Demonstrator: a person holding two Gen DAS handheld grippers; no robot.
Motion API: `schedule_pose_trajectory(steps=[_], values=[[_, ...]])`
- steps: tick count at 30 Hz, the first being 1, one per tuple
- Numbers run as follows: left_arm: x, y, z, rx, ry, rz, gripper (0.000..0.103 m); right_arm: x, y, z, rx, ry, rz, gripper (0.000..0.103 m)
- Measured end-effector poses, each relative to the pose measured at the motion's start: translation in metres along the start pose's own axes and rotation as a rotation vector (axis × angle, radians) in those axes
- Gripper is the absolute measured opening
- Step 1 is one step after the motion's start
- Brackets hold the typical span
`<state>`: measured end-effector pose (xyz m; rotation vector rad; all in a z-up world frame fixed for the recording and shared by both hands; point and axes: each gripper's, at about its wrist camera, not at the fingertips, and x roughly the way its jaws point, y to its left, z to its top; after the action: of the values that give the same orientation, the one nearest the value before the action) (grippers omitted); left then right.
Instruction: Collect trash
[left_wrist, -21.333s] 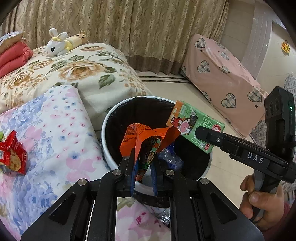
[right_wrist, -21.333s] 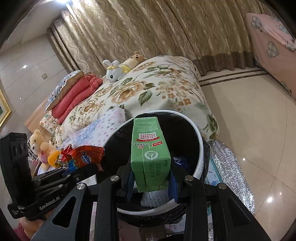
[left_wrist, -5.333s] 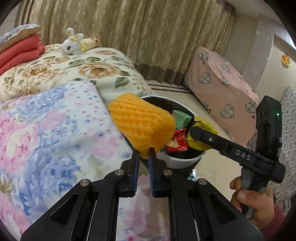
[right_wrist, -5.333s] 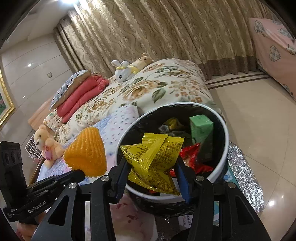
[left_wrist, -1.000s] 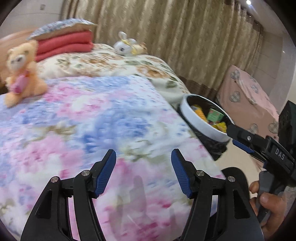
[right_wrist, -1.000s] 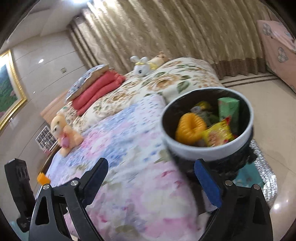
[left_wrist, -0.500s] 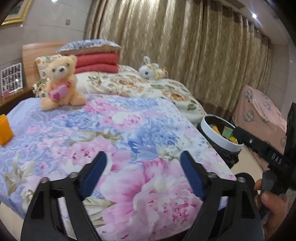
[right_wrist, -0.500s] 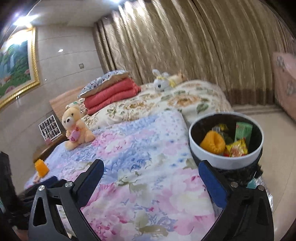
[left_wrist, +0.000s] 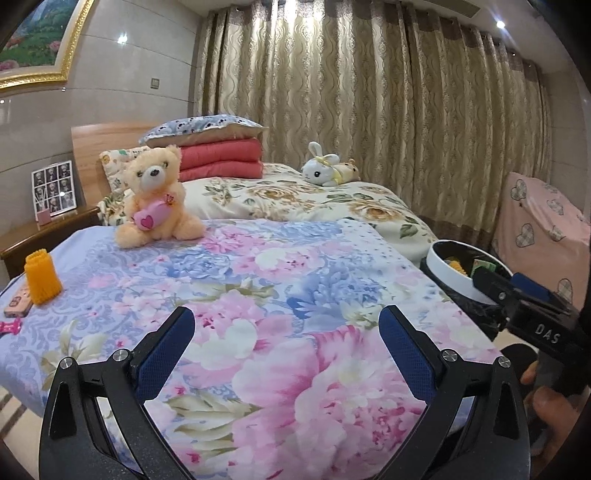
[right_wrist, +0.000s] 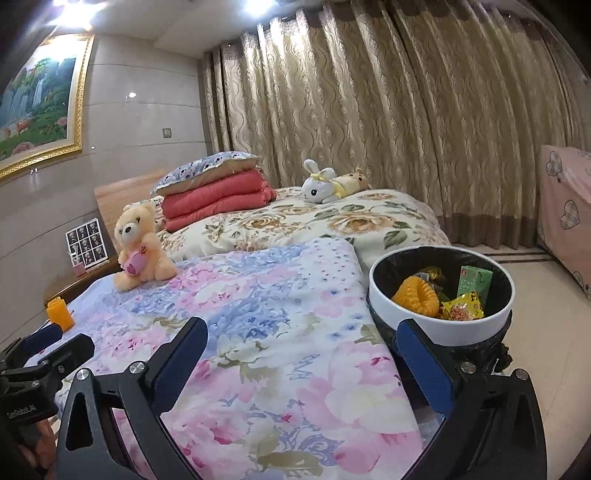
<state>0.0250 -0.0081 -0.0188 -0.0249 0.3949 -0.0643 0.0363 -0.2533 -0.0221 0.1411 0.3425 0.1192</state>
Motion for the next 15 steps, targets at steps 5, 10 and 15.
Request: schedule_pose_trajectory(steps=[5,10,15], values=[[-0.0019,0.0013,-0.0032,-0.006,-0.009,0.022,0.102,-0.0070,0.0031,-0.0027,-0.008,-0.029,0.009,0.103],[-0.0052,0.0007,-0.0028,-0.004,-0.030,0.037,0.102,-0.0077,0.0072,-0.0036,-0.032,-0.028,0.008,0.103],[-0.0097,-0.0015,-0.0026,0.008,-0.050,0.049,0.102,-0.0081,0.0072,-0.0042,-0.028,-0.030,0.007,0.103]])
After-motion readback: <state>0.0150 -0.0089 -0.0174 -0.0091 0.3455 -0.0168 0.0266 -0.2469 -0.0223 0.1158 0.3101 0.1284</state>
